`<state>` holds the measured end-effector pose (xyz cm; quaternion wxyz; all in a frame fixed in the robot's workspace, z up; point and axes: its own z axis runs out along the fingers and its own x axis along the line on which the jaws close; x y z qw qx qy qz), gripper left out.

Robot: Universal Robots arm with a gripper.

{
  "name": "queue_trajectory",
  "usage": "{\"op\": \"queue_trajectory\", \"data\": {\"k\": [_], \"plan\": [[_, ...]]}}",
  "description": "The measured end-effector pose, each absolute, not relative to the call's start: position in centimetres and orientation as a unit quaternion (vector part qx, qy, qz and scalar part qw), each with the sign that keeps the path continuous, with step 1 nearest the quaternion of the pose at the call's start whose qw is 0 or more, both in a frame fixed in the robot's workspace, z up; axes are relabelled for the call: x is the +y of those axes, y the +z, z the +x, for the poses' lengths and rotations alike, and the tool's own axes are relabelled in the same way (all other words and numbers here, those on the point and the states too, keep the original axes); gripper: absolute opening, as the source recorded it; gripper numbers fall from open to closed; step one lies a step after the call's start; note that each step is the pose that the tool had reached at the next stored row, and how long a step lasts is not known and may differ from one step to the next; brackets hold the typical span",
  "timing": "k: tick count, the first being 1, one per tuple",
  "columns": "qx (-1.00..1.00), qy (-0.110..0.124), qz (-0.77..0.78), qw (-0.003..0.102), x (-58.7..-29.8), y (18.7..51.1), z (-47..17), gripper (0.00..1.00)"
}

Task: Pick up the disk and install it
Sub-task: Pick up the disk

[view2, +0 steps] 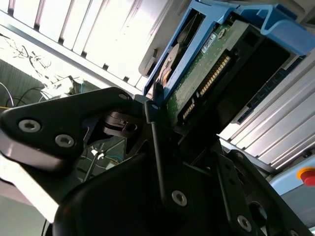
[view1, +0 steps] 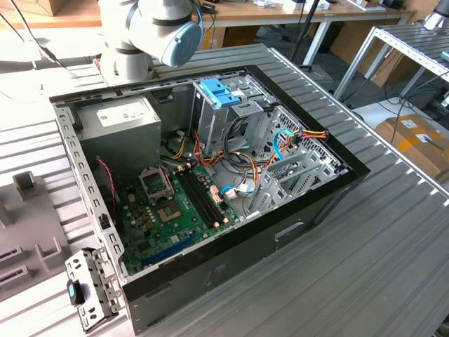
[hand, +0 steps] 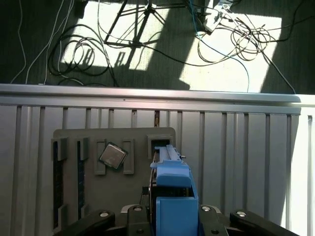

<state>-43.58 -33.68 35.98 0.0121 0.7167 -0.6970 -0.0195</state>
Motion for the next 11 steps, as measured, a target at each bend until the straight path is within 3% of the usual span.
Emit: {"op": "queue_trajectory", "data": {"k": [11], "plan": [[-0.697,-0.019,0.717,0.012,-33.62,36.67,-43.56,0.36]]}}
